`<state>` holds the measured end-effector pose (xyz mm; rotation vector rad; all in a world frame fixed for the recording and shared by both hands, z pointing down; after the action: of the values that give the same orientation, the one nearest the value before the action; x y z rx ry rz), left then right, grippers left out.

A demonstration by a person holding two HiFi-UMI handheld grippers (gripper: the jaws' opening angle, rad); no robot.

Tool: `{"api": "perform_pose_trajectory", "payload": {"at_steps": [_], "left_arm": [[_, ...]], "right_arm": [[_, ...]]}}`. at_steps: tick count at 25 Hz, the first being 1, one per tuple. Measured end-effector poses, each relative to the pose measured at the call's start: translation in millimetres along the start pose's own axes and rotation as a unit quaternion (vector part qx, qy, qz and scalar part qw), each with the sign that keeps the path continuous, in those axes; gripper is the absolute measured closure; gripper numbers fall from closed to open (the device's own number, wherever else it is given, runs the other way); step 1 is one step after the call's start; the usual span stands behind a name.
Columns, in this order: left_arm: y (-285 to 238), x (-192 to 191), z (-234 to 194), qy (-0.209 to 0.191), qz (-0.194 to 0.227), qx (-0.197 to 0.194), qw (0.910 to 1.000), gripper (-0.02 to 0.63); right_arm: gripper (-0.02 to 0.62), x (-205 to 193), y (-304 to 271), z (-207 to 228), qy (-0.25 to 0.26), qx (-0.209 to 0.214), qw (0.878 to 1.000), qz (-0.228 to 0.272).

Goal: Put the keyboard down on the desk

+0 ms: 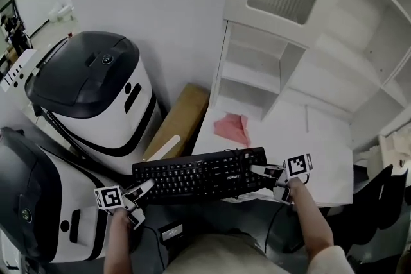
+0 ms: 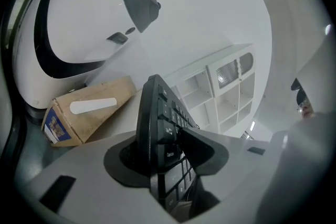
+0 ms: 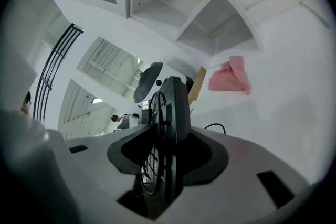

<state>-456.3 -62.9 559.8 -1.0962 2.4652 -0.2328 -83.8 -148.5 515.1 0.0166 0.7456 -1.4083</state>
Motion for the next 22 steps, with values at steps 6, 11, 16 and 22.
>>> {"api": "perform_pose_trajectory", "payload": {"at_steps": [6, 11, 16, 22], "left_arm": [[-31.8, -19.4, 40.5, 0.036, -0.016, -0.049, 0.998, 0.408], [-60.4, -41.2, 70.3, 0.005, -0.036, -0.053, 0.9979, 0.408], [-89.6, -67.1, 99.2, 0.003, -0.052, -0.058, 0.997, 0.408], [-115.9, -95.3, 127.6, -0.034, -0.067, -0.045, 0.9962, 0.408]], "right_arm": [[0.414, -11.8, 38.9, 12.8, -0.009, 0.001, 1.0, 0.03], [0.414, -25.2, 88.6, 28.8, -0.015, -0.019, 0.998, 0.05], [0.413, -35.3, 133.1, 40.9, -0.021, -0.009, 0.997, 0.074], [0.412, -49.5, 183.2, 52.5, -0.017, 0.007, 0.996, 0.091]]}}
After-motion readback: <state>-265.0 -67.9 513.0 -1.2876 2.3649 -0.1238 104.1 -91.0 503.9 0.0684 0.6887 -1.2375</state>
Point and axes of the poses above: the fingertips, and each gripper's own axes: y backward along the fingers, z to its right, x out of its top, the point moved 2 cm from there along y, backward along the fingers, and after that the axes turned 9 degrees about y, right-handed, at the moved point
